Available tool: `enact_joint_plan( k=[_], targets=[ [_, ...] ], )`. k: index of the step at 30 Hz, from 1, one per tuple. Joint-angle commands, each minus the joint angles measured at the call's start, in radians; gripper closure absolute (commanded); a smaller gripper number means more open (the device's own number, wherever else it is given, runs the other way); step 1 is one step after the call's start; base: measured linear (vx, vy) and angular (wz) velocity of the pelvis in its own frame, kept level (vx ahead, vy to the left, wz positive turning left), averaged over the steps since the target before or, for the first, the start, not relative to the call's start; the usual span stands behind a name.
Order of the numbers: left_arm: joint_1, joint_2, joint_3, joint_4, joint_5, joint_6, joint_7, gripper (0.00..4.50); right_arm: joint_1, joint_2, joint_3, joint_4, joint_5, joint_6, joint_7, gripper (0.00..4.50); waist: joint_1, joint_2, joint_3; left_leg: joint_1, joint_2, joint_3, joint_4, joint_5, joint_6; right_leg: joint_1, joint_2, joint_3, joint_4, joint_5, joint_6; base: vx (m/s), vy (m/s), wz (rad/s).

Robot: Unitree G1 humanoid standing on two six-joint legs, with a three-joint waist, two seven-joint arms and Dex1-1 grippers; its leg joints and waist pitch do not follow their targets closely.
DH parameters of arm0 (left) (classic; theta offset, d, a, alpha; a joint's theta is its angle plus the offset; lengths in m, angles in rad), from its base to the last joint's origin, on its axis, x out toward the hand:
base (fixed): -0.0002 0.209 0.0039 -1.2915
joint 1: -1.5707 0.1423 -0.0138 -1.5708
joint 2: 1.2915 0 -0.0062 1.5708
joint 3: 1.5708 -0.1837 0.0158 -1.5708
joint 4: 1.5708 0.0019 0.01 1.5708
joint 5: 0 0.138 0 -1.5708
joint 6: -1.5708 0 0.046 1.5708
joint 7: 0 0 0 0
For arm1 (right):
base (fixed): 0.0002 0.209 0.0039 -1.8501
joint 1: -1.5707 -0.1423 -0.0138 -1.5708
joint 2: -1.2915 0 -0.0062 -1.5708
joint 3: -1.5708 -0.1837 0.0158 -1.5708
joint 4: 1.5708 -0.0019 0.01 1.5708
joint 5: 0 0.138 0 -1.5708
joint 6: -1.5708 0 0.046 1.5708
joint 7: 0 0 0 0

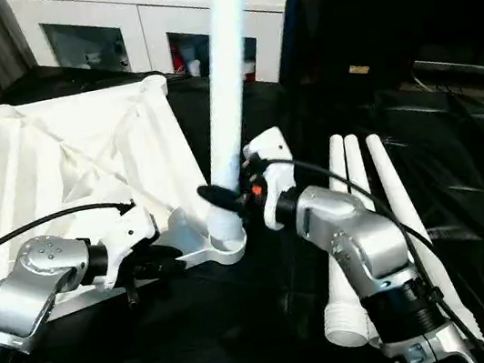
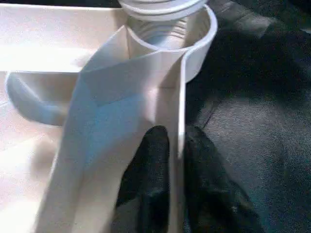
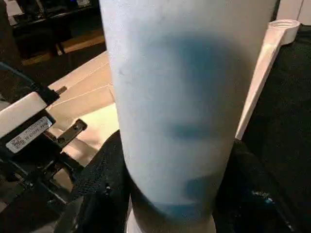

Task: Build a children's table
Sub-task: Insert table leg to table base

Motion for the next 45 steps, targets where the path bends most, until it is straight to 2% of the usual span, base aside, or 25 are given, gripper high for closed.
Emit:
enact_joint_plan(
  k=[1, 4, 7, 12, 13, 20, 23, 24, 26, 30, 35, 41, 42, 43, 45],
  targets=[
    [-0.004, 0.006, -0.02, 0.014, 0.016, 0.004, 0.001, 4.13, -0.002, -0.009, 0.011, -0.01, -0.013, -0.021, 0.009, 2.62, -0.002, 0.024, -0.062, -0.008, 0.001, 0.009, -0.066, -0.119, -0.021, 0.074, -0.046, 0.033, -0.067, -0.146, -0.157, 0.0, 0.0, 0.0],
    [-0.001, 0.006, -0.02, 0.011, 0.016, 0.007, -0.002, 4.45, -0.003, -0.01, 0.018, -0.008, -0.014, -0.025, 0.011, 2.62, -0.002, 0.024, -0.061, -0.007, 0.002, 0.009, -0.066, -0.127, -0.02, 0.072, -0.047, 0.033, -0.07, -0.164, -0.154, 0.0, 0.0, 0.0],
    [0.002, 0.01, -0.025, 0.007, 0.016, 0.014, -0.012, 4.49, -0.007, -0.012, 0.024, 0.003, -0.024, -0.024, 0.017, 2.62, -0.003, 0.023, -0.062, -0.008, 0.001, 0.009, -0.066, -0.127, -0.021, 0.072, -0.047, 0.033, -0.07, -0.173, -0.149, 0.0, 0.0, 0.0],
    [0.001, 0.001, -0.013, 0.014, 0.011, 0.004, -0.002, 4.5, -0.012, -0.031, 0.047, 0.021, -0.042, -0.004, 0.034, 2.62, -0.003, 0.022, -0.064, -0.011, 0.0, 0.009, -0.065, -0.101, -0.017, 0.076, -0.046, 0.033, -0.065, -0.125, -0.159, 0.0, 0.0, 0.0],
    [0.001, 0.0, -0.012, 0.014, 0.01, 0.001, -0.002, 4.5, -0.012, -0.035, 0.052, 0.023, -0.043, -0.002, 0.037, 2.62, -0.003, 0.019, -0.063, -0.01, 0.001, 0.01, -0.064, -0.101, -0.016, 0.075, -0.046, 0.033, -0.066, -0.124, -0.159, 0.0, 0.0, 0.0],
    [0.01, -0.009, 0.004, 0.014, 0.0, -0.032, 0.005, 4.5, -0.024, -0.035, 0.058, 0.06, -0.06, -0.011, 0.04, 2.62, -0.003, 0.021, -0.062, -0.008, 0.002, 0.01, -0.065, -0.122, -0.015, 0.071, -0.047, 0.033, -0.07, -0.168, -0.154, 0.0, 0.0, 0.0],
    [0.019, -0.01, 0.011, 0.012, -0.004, -0.051, 0.009, 4.5, -0.033, -0.024, 0.058, 0.086, -0.066, -0.023, 0.039, 2.62, -0.004, 0.02, -0.063, -0.01, 0.002, 0.009, -0.065, -0.112, -0.014, 0.073, -0.046, 0.033, -0.067, -0.15, -0.156, 0.0, 0.0, 0.0],
    [0.03, -0.012, 0.016, 0.002, -0.012, -0.057, 0.008, 4.5, -0.04, -0.015, 0.061, 0.108, -0.067, -0.033, 0.039, 2.62, -0.004, 0.015, -0.063, -0.012, 0.001, 0.01, -0.065, -0.112, -0.012, 0.074, -0.047, 0.033, -0.067, -0.155, -0.157, 0.0, 0.0, 0.0],
    [0.036, -0.012, 0.02, -0.004, -0.017, -0.06, 0.008, 4.5, -0.043, -0.011, 0.067, 0.123, -0.07, -0.039, 0.04, 2.62, -0.006, 0.018, -0.062, -0.01, 0.001, 0.01, -0.065, -0.122, -0.012, 0.072, -0.048, 0.033, -0.07, -0.182, -0.154, 0.0, 0.0, 0.0],
    [0.05, -0.009, 0.025, -0.012, -0.023, -0.068, 0.006, 4.5, -0.057, 0.004, 0.08, 0.17, -0.081, -0.054, 0.05, 2.62, -0.012, 0.015, -0.059, -0.012, 0.001, 0.008, -0.067, -0.144, -0.012, 0.07, -0.05, 0.033, -0.076, -0.25, -0.135, 0.0, 0.0, 0.0],
    [0.056, -0.008, 0.027, -0.015, -0.024, -0.069, 0.006, 4.5, -0.068, 0.006, 0.088, 0.198, -0.088, -0.057, 0.066, 2.62, -0.022, 0.015, -0.059, -0.012, 0.002, 0.008, -0.067, -0.146, -0.007, 0.069, -0.049, 0.033, -0.077, -0.263, -0.133, 0.0, 0.0, 0.0],
    [0.054, -0.012, 0.029, -0.009, -0.019, -0.071, 0.01, 4.5, -0.071, 0.016, 0.058, 0.222, -0.071, -0.074, 0.069, 2.62, -0.024, 0.016, -0.06, -0.011, 0.002, 0.008, -0.067, -0.142, -0.004, 0.068, -0.048, 0.033, -0.077, -0.25, -0.139, 0.0, 0.0, 0.0],
    [0.05, -0.014, 0.031, -0.001, -0.015, -0.073, 0.014, 4.5, -0.053, 0.023, 0.014, 0.223, -0.044, -0.083, 0.061, 2.62, -0.024, 0.016, -0.06, -0.011, 0.002, 0.009, -0.067, -0.144, -0.004, 0.068, -0.049, 0.034, -0.077, -0.25, -0.14, 0.0, 0.0, 0.0],
    [0.05, -0.014, 0.031, -0.001, -0.015, -0.073, 0.014, 4.5, -0.053, 0.023, 0.014, 0.223, -0.044, -0.083, 0.061, 2.62, -0.023, 0.016, -0.06, -0.011, 0.002, 0.009, -0.066, -0.145, -0.003, 0.068, -0.049, 0.034, -0.078, -0.251, -0.142, 0.0, 0.0, 0.0],
    [0.048, -0.015, 0.033, 0.004, -0.012, -0.075, 0.016, 4.5, -0.03, 0.029, -0.025, 0.219, -0.02, -0.088, 0.057, 2.63, -0.022, 0.016, -0.061, -0.012, 0.002, 0.009, -0.067, -0.14, 0.0, 0.069, -0.049, 0.033, -0.076, -0.239, -0.144, 0.0, 0.0, 0.0]
  ],
)
